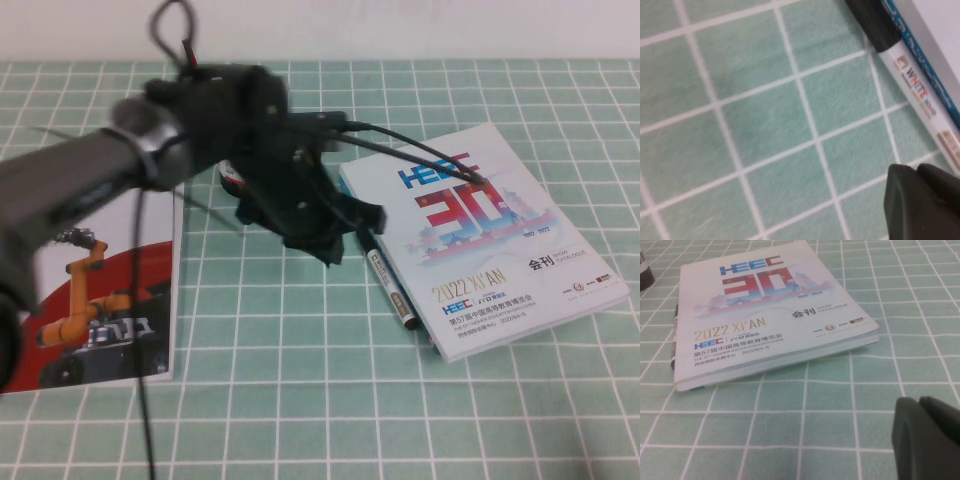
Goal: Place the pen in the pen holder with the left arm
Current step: Pick up the pen on the table
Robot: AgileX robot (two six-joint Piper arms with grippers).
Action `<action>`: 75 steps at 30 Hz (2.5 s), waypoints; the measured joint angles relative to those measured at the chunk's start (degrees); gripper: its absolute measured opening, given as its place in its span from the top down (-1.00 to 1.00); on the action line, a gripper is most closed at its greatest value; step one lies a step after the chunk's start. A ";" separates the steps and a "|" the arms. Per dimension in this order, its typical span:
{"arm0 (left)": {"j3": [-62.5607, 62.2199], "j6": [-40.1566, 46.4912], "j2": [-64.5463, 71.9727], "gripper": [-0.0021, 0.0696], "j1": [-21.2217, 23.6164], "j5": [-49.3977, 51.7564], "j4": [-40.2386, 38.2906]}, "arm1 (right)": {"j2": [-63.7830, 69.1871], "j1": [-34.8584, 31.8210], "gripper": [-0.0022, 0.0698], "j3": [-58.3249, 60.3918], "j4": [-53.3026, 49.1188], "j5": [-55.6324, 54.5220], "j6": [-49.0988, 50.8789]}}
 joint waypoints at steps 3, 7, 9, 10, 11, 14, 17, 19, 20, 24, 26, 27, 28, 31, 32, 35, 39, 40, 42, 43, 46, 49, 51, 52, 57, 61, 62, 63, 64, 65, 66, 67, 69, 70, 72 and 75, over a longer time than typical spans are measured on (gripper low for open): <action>-8.68 -4.78 4.95 0.94 -2.00 5.61 3.72 | 0.00 0.00 1.00 0.00 0.00 0.00 0.00; -16.73 -8.68 9.95 0.94 -3.87 9.83 5.49 | 0.00 0.00 1.00 0.00 0.00 0.00 0.00; -20.36 -10.61 12.08 0.94 -4.65 11.17 5.67 | 0.00 0.00 1.00 0.00 0.00 0.00 0.00; -22.03 -11.18 13.08 0.94 -5.04 12.10 5.76 | 0.00 0.00 1.00 0.00 0.00 0.00 0.00; -23.57 -11.47 14.05 0.94 -5.41 13.15 5.76 | 0.00 0.00 1.00 0.00 0.00 0.00 0.00; -26.51 -11.84 16.23 0.94 -6.21 15.10 6.00 | 0.00 0.00 1.00 0.00 0.00 0.00 0.00; -27.27 -10.07 17.48 0.89 -6.82 15.71 6.13 | 0.00 0.00 1.00 0.00 0.00 0.00 0.00; -27.27 -8.27 17.88 0.75 -6.81 15.71 6.23 | 0.00 0.00 1.00 0.00 0.00 0.00 0.00; -27.36 -7.56 18.12 0.63 -6.81 15.71 6.35 | 0.00 0.00 1.00 0.00 0.00 0.00 0.00; -27.36 -8.23 18.36 0.02 -6.81 15.94 7.33 | 0.00 0.00 1.00 0.00 0.00 0.00 0.00; -27.38 -10.52 18.36 -0.11 -6.81 15.94 7.91 | 0.00 0.00 1.00 0.00 0.00 0.00 0.00; -27.48 -11.87 18.36 -0.15 -6.81 15.94 8.26 | 0.00 0.00 1.00 0.00 0.00 0.00 0.00; -27.48 -12.89 18.36 -0.17 -6.81 15.82 8.65 | 0.00 0.00 1.00 0.00 0.00 0.00 0.00; -27.59 -15.72 18.46 -0.21 -6.81 15.25 9.54 | 0.00 0.00 1.00 0.00 0.00 0.00 0.00; -27.59 -16.31 18.59 -0.21 -6.81 15.22 9.77 | 0.00 0.00 1.00 0.00 0.00 0.00 0.00; -27.81 -18.02 18.71 -0.22 -6.81 15.34 10.49 | 0.00 0.00 1.00 0.00 0.00 0.00 0.00; -27.93 -19.45 18.83 -0.22 -6.81 15.83 11.69 | 0.00 0.00 1.00 0.00 0.00 0.00 0.00; -27.93 -19.56 18.83 -0.22 -6.81 15.97 11.89 | 0.00 0.00 1.00 0.00 0.00 0.00 0.00; -27.93 -19.79 18.83 -0.22 -6.81 16.38 12.38 | 0.00 0.00 1.00 0.00 0.00 0.00 0.00; -27.93 -20.02 18.83 -0.22 -6.81 16.34 12.50 | 0.00 0.00 1.00 0.00 0.00 0.00 0.00; -27.93 -20.23 18.83 -0.22 -6.81 16.48 12.99 | 0.00 0.00 1.00 0.00 0.00 0.00 0.00; -27.93 -20.46 18.83 -0.22 -6.81 16.54 13.30 | 0.00 0.00 1.00 0.00 0.00 0.00 0.00; -27.93 -20.44 18.95 -0.22 -6.81 16.65 13.30 | 0.00 0.00 1.00 0.00 0.00 0.00 0.00; -28.05 -20.44 18.95 -0.21 -6.81 16.62 13.30 | 0.00 0.00 1.00 0.00 0.00 0.00 0.00; -28.28 -20.44 19.07 -0.08 -6.81 16.62 13.30 | 0.00 0.00 1.00 0.00 0.00 0.00 0.00; -28.31 -20.44 19.07 -0.03 -6.81 16.77 13.30 | 0.00 0.00 1.00 0.00 0.00 0.00 0.00; -28.31 -20.44 19.24 -0.02 -6.81 16.77 14.13 | 0.00 0.00 1.00 0.00 0.00 0.00 0.00; -28.31 -20.44 19.54 -0.02 -6.81 16.77 14.71 | 0.00 0.00 1.00 0.00 0.00 0.00 0.00; -28.31 -20.44 20.14 -0.02 -6.81 16.77 15.26 | 0.00 0.00 1.00 0.00 0.00 0.00 0.00; -28.20 -20.44 20.45 -0.02 -6.81 16.77 15.66 | 0.00 0.00 1.00 0.00 0.00 0.00 0.00; -28.09 -20.44 20.74 -0.02 -6.81 17.05 15.82 | 0.00 0.00 1.00 0.00 0.00 0.00 0.00; -27.97 -20.44 20.82 -0.01 -6.81 17.06 15.95 | 0.00 0.00 1.00 0.00 0.00 0.00 0.00; -27.97 -20.44 20.95 0.00 -6.81 17.06 16.07 | 0.00 0.00 1.00 0.00 0.00 0.00 0.00; -27.97 -20.44 20.95 0.00 -6.81 17.06 16.07 | 0.00 0.00 1.00 0.00 0.00 0.00 0.00; -27.97 -20.44 20.95 0.00 -6.81 17.06 15.81 | 0.00 0.00 1.00 0.00 0.00 0.00 0.00; -27.97 -20.44 20.95 0.00 -6.81 17.34 14.96 | 0.00 0.00 1.00 0.00 0.00 0.00 0.00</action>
